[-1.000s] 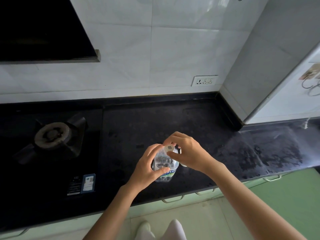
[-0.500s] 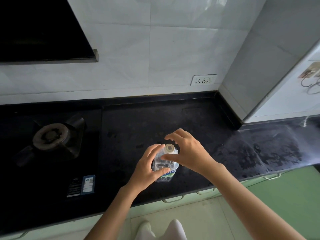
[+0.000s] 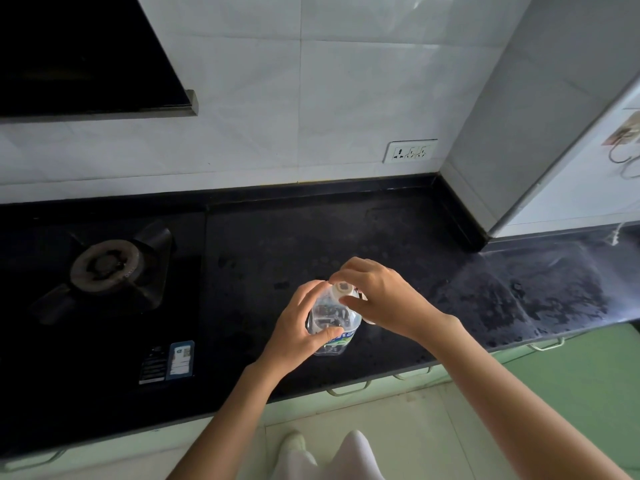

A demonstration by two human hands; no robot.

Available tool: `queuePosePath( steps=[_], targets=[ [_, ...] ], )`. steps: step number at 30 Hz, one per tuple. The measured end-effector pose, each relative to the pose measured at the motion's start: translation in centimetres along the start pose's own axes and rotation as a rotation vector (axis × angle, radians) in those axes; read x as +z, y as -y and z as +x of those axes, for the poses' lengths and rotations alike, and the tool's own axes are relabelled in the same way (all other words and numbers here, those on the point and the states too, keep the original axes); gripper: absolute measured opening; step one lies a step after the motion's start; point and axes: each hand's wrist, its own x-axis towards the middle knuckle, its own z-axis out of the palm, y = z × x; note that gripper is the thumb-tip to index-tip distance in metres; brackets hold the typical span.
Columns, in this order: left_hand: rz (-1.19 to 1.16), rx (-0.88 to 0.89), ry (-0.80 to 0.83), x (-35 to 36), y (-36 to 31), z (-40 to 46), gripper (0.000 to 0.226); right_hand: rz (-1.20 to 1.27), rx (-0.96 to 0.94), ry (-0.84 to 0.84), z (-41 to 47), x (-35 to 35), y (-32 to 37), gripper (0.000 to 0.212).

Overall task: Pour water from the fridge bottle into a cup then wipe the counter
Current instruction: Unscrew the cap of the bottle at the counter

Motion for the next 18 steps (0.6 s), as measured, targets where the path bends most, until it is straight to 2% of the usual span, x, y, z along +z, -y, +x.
queuePosePath(
  steps=[10,14,18],
  targets=[
    [-0.012,-0.020,-0.010,0.0,-0.4,-0.1,0.071,0.057,-0.171,-0.056,-0.4,-0.7,-0.6,0.027],
    [-0.015,0.004,-0.016,0.0,-0.4,-0.1,0.070,0.207,-0.055,-0.163,-0.9,-1.1,-1.6,0.028],
    [-0.017,0.007,-0.039,0.3,-0.4,-0.1,0.071,0.380,0.170,-0.317,-3.5,0.2,-3.8,0.031]
  ],
)
